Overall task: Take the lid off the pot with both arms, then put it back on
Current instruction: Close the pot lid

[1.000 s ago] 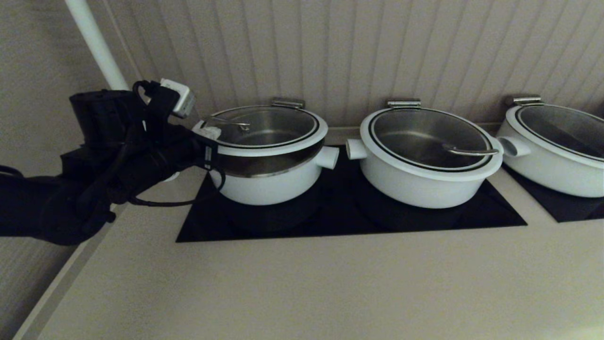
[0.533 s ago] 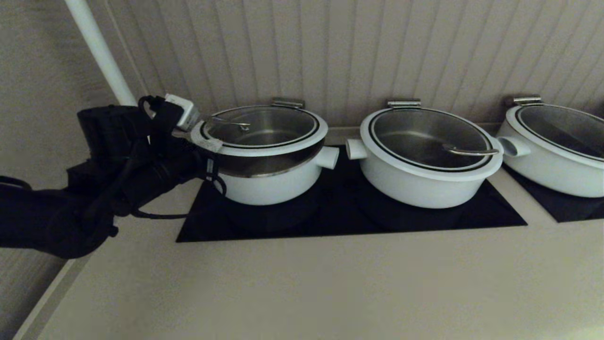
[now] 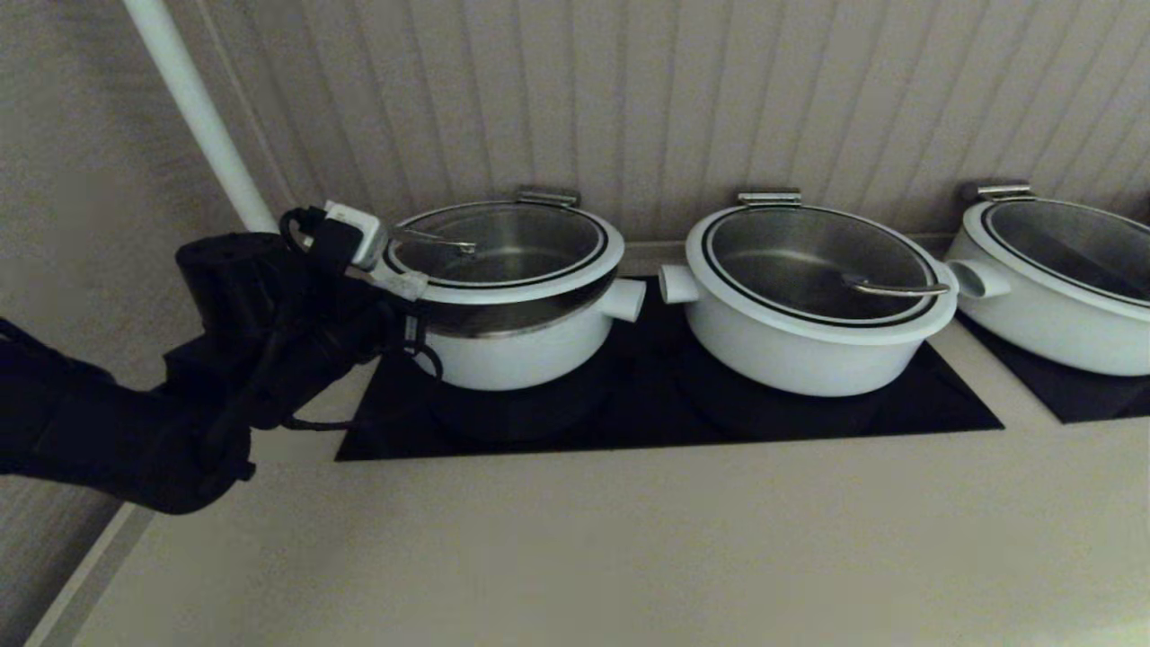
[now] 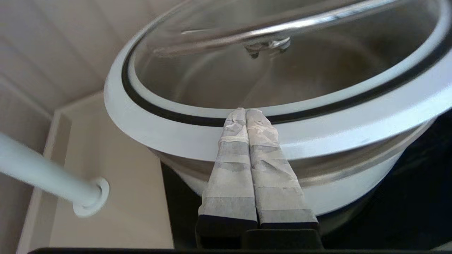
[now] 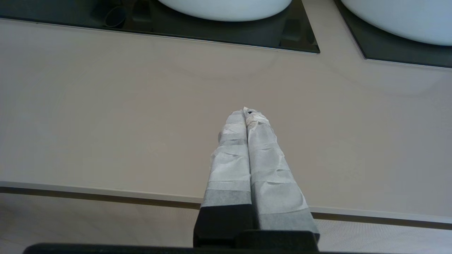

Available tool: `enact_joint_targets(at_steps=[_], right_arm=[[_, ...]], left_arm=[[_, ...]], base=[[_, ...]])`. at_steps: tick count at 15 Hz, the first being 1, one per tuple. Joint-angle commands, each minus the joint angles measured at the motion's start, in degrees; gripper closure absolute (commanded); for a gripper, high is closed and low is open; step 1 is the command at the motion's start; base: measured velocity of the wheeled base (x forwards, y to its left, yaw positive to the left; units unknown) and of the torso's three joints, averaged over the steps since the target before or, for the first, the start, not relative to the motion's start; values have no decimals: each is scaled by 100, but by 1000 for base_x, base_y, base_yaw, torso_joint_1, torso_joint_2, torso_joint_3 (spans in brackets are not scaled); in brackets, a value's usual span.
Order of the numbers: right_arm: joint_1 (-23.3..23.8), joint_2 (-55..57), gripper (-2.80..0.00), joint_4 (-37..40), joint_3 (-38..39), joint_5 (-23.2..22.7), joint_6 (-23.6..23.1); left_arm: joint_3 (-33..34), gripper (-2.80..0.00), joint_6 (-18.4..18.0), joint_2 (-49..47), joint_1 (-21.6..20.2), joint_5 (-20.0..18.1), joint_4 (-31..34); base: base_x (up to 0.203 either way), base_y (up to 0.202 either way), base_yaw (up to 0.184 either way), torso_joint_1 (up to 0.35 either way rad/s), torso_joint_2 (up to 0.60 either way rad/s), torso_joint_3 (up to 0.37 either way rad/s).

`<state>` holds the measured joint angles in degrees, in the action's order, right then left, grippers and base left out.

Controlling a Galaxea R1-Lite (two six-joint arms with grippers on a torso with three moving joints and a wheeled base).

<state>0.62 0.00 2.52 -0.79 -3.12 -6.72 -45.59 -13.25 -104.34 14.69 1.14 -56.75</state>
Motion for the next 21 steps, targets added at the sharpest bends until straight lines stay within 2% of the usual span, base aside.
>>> enact_joint_targets(at_steps=[1,6,12,21], right_arm=[[-1,1,0,3,0,-5,-5],[-1,2,0,3,0,-5,-5],[-1,0,0,3,0,-5,-5],[-1,0,0,3,0,-5,-5]], left_arm=[[24,0,-11,-148,-1,18,-38],[244,0,22,-168,-10,18,-135],[623,0,20,-458,-10,53,-999],[691,0,33,-578,-10,62,-1031]], base=[[0,0,0,0,0,0],[0,0,0,0,0,0],[0,0,0,0,0,0],[0,0,0,0,0,0]])
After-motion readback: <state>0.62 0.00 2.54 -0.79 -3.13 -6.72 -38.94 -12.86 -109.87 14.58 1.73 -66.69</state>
